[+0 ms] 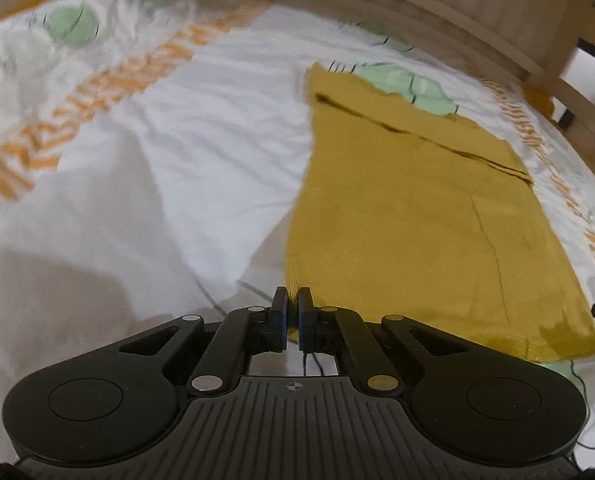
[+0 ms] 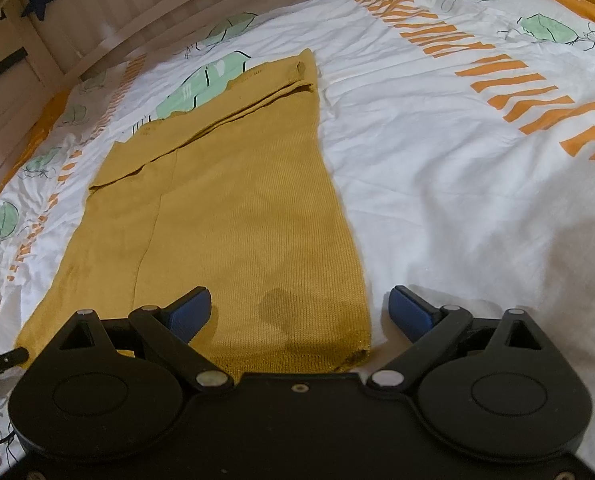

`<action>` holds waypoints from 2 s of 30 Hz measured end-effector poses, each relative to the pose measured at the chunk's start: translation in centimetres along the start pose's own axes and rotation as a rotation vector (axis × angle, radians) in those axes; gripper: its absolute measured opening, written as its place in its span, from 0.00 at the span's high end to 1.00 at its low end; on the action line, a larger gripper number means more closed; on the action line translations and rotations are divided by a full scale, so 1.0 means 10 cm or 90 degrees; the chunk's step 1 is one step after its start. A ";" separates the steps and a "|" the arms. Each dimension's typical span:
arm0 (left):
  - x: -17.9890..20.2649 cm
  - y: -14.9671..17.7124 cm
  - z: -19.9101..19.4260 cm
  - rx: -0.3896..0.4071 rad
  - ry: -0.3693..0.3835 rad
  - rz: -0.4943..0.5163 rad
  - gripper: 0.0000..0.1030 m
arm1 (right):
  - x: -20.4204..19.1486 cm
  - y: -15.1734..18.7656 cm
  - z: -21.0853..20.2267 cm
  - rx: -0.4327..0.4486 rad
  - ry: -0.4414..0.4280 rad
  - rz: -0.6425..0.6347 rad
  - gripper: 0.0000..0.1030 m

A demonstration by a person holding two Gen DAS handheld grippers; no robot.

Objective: Fold small clothes

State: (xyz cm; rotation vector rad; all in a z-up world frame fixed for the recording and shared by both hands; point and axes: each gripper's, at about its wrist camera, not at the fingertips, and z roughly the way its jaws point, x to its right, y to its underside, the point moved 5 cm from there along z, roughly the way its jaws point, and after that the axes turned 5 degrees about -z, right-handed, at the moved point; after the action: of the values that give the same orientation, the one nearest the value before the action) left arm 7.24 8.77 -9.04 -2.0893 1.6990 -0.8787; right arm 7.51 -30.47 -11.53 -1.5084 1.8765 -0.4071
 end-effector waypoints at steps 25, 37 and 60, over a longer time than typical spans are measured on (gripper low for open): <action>-0.04 0.03 0.26 -0.058 0.008 -0.007 0.94 | -0.01 -0.01 0.07 -0.077 -0.057 0.028 0.25; 0.02 -0.10 -0.05 0.022 0.056 -0.020 0.96 | -0.07 -0.10 -0.16 -0.009 -0.153 0.061 0.82; 0.49 -1.62 -0.01 0.163 0.112 -0.011 0.96 | 0.01 -1.54 0.05 0.145 -0.220 0.087 0.94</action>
State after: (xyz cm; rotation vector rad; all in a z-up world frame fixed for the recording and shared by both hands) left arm 20.23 8.18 1.86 -1.9077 1.5556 -1.2471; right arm 19.12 -34.77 -2.30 -1.2056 1.5902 -0.2659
